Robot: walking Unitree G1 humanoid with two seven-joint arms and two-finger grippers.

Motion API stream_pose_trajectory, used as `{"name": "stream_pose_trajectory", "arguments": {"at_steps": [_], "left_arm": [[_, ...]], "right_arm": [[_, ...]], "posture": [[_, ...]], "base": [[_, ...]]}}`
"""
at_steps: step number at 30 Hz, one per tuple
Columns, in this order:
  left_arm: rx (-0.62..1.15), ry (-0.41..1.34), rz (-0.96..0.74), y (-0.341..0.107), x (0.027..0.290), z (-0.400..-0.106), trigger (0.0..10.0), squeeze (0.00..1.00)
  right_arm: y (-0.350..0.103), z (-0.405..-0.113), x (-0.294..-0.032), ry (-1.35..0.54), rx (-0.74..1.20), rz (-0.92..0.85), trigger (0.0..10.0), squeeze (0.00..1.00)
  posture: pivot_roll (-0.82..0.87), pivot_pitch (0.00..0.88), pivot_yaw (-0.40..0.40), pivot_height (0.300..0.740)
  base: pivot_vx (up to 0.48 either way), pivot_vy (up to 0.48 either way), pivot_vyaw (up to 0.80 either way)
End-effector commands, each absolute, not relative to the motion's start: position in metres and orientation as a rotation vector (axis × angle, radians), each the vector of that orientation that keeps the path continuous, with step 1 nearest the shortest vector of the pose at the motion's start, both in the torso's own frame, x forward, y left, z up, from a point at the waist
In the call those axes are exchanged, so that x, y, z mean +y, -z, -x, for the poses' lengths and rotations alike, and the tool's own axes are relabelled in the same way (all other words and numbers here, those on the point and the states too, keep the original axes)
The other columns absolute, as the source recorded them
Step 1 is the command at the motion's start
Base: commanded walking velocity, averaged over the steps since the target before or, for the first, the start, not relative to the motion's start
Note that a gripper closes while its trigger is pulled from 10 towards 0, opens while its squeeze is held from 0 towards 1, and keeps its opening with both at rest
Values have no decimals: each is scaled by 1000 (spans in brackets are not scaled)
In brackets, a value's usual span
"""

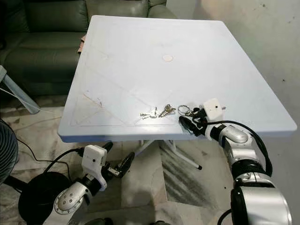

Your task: Hang keys on a hook

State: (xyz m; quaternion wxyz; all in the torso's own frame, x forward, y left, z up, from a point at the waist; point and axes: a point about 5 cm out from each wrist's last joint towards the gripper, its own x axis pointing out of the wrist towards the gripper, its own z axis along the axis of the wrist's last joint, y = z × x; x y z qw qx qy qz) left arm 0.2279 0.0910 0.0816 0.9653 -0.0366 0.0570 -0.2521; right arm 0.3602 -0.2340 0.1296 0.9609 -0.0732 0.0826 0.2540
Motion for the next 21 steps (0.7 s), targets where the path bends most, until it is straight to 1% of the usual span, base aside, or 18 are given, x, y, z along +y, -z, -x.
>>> {"name": "stream_pose_trajectory", "arguments": {"at_steps": [1, 2, 3, 5, 6, 7, 8, 9, 10, 11, 12, 21], "left_arm": [[115, 502, 59, -84, 92, -226, 10000, 0], [115, 502, 58, -84, 92, -226, 10000, 0], [116, 500, 57, -84, 92, -226, 10000, 0], [116, 499, 57, -85, 92, -226, 10000, 0], [115, 498, 57, -85, 92, -227, 10000, 0], [115, 498, 57, -85, 92, -227, 10000, 0], [115, 498, 55, -85, 92, -227, 10000, 0], [116, 497, 55, -85, 92, -227, 10000, 0], [116, 497, 55, -85, 92, -227, 10000, 0], [116, 496, 55, -85, 92, -227, 10000, 0], [117, 494, 55, -85, 92, -227, 10000, 0], [116, 487, 57, -86, 92, -227, 10000, 0]], "right_arm": [[-130, -361, -235, -514, 171, 116, 10000, 0], [-131, -361, -235, -514, 171, 116, 10000, 0], [-131, -361, -235, -513, 170, 121, 9765, 0], [-131, -362, -234, -508, 169, 124, 9765, 0], [-131, -362, -234, -506, 166, 123, 8549, 0], [-131, -362, -234, -506, 166, 123, 8549, 0], [-132, -362, -234, -503, 163, 123, 8039, 0], [-132, -363, -234, -506, 162, 118, 5922, 0], [-132, -363, -234, -506, 162, 118, 5922, 0], [-133, -363, -234, -506, 161, 119, 1765, 0], [-133, -363, -234, -507, 160, 120, 0, 0], [-137, -365, -234, -500, 150, 114, 0, 0]], "posture": [[31, 177, -50, 740], [33, 176, -50, 740], [33, 176, -50, 740], [33, 176, -50, 740], [33, 176, -50, 740], [33, 176, -50, 740], [35, 176, -51, 740], [35, 176, -51, 740], [35, 176, -51, 740], [35, 176, -52, 740], [36, 176, -53, 740], [39, 177, -55, 740]], "base": [[0, 0, 0], [0, 0, 0], [0, 0, 0], [0, 0, 0], [0, 0, 0], [0, 0, 0], [0, 0, 0], [0, 0, 0], [0, 0, 0], [0, 0, 0], [0, 0, 0], [0, 0, 0]]}}
